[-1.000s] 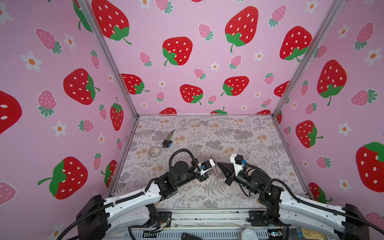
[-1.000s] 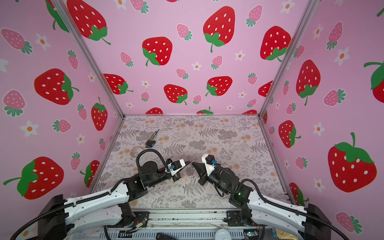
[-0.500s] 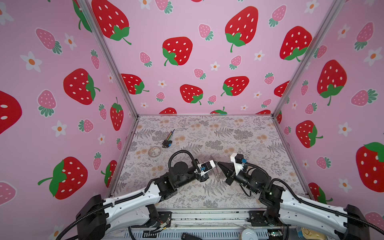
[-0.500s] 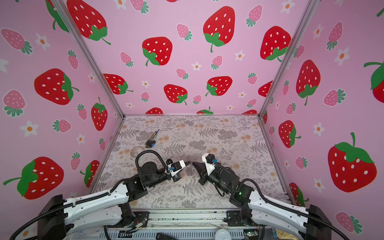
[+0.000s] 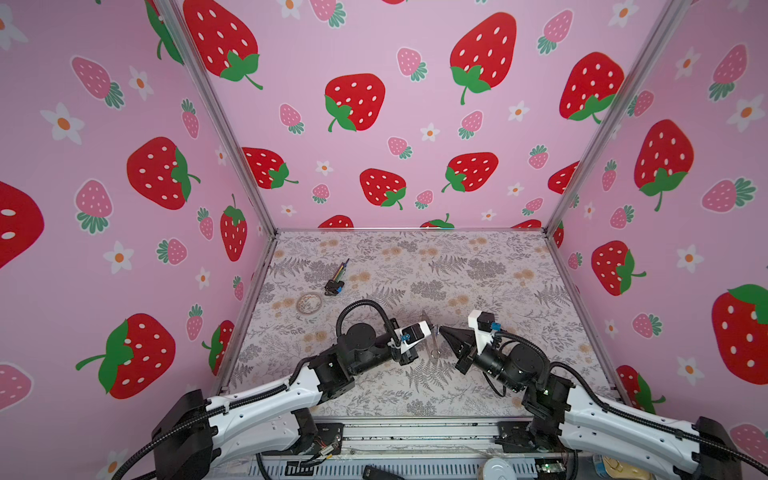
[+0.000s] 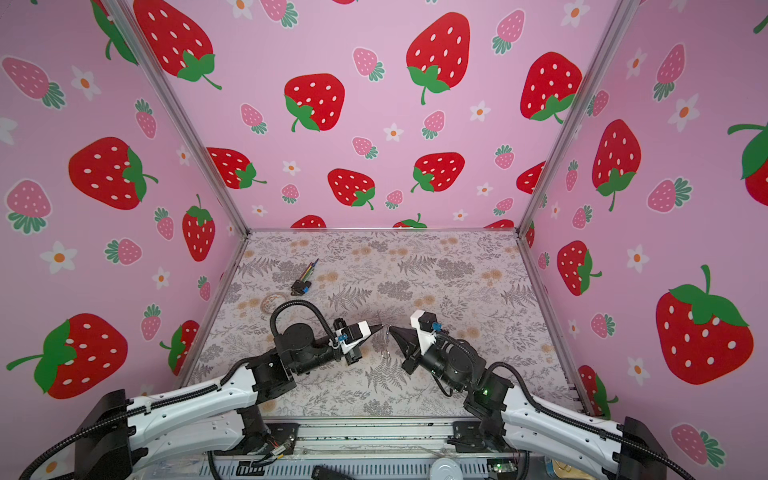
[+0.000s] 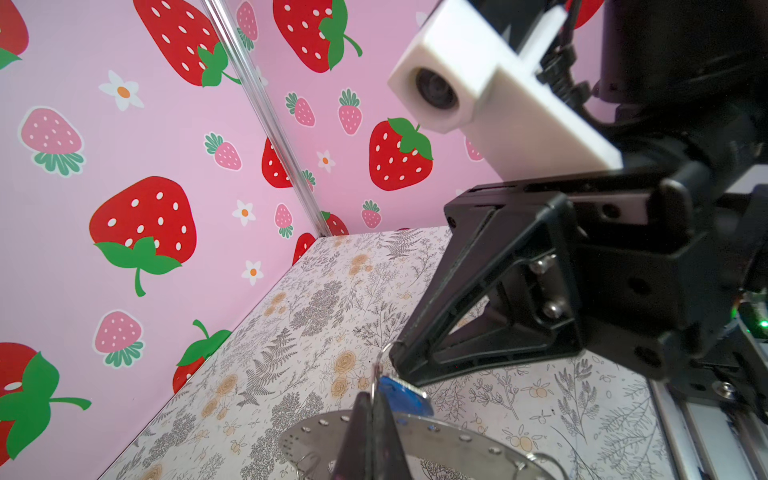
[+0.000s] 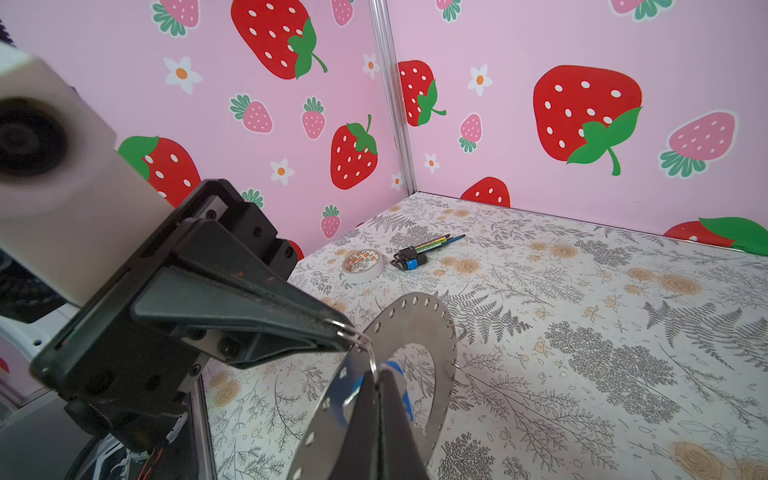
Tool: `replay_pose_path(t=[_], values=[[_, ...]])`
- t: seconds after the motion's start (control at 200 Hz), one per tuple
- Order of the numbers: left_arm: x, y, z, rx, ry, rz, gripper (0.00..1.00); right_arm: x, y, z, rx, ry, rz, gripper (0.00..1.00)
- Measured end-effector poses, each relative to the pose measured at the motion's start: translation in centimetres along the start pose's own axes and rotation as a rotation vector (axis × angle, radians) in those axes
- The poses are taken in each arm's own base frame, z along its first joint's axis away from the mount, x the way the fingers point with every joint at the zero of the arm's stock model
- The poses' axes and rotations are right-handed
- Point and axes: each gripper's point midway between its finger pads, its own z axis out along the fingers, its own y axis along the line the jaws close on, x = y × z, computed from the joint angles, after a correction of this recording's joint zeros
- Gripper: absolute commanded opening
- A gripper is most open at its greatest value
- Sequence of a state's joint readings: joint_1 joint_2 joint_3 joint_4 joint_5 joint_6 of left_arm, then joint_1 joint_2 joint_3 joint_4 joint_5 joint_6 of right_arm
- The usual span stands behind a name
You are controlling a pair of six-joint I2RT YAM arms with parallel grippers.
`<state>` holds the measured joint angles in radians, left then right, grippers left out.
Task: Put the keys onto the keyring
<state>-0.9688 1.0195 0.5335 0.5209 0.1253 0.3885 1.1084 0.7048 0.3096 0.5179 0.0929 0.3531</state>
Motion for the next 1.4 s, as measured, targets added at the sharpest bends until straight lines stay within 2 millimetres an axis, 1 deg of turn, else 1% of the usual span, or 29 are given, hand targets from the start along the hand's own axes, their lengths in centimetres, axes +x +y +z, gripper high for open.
replay_pose_path(t=[0.19, 0.33, 0.54, 0.595, 0.67, 0.725, 0.8, 0.885, 0.945, 1.026, 1.076, 1.136, 1.201, 1.241, 1.276, 1.401], values=[[-0.1, -0.2, -0.1, 0.028, -0.015, -0.02, 0.0, 0.1, 0.1, 0.1, -0.011, -0.003, 0.02, 0.0], [0.2, -0.2, -0.3, 0.036, -0.022, -0.034, 0.0, 0.4, 0.2, 0.2, -0.015, 0.008, 0.026, 0.0], [0.1, -0.3, -0.4, 0.058, -0.047, -0.055, 0.0, 0.5, 0.5, 0.0, -0.041, -0.012, 0.052, 0.0], [0.1, -0.4, -0.5, 0.069, -0.051, -0.059, 0.0, 0.5, 0.6, -0.1, -0.052, -0.015, 0.06, 0.07], [0.0, -0.4, -0.5, 0.079, -0.056, -0.063, 0.0, 0.5, 0.6, -0.1, -0.06, -0.016, 0.071, 0.23], [-0.3, -0.4, -0.5, 0.084, -0.07, -0.066, 0.0, 0.7, 0.4, -0.1, -0.053, -0.008, 0.06, 0.3], [-0.5, -0.2, -0.6, 0.089, -0.083, -0.066, 0.0, 1.2, 0.1, -0.2, -0.04, 0.015, 0.043, 0.34], [-0.7, -0.1, -0.7, 0.099, -0.094, -0.069, 0.0, 1.2, 0.0, -0.6, -0.031, 0.028, 0.006, 0.37], [-0.7, -0.1, -0.8, 0.107, -0.1, -0.071, 0.0, 0.5, 0.0, -0.9, -0.027, 0.024, -0.031, 0.39], [-0.8, -0.1, -0.8, 0.119, -0.107, -0.072, 0.0, -1.0, 0.4, -1.2, -0.032, 0.001, -0.08, 0.42], [-0.9, -0.2, -0.9, 0.131, -0.113, -0.074, 0.0, -2.2, 0.8, -1.5, -0.045, -0.019, -0.114, 0.42], [-1.0, -0.3, -0.9, 0.145, -0.121, -0.077, 0.0, -3.0, 1.2, -1.6, -0.062, -0.03, -0.147, 0.4], [-1.0, -0.4, -1.0, 0.16, -0.13, -0.081, 0.0, -3.7, 1.8, -1.6, -0.087, -0.032, -0.186, 0.35], [-1.1, -0.5, -1.0, 0.168, -0.133, -0.082, 0.0, -3.8, 2.2, -1.5, -0.101, -0.022, -0.213, 0.32], [-1.1, -0.5, -1.0, 0.176, -0.135, -0.083, 0.0, -3.9, 2.4, -1.3, -0.115, -0.011, -0.234, 0.31], [-1.1, -1.0, -1.1, 0.206, -0.143, -0.084, 0.0, -3.2, 3.1, -0.5, -0.152, 0.053, -0.296, 0.26]])
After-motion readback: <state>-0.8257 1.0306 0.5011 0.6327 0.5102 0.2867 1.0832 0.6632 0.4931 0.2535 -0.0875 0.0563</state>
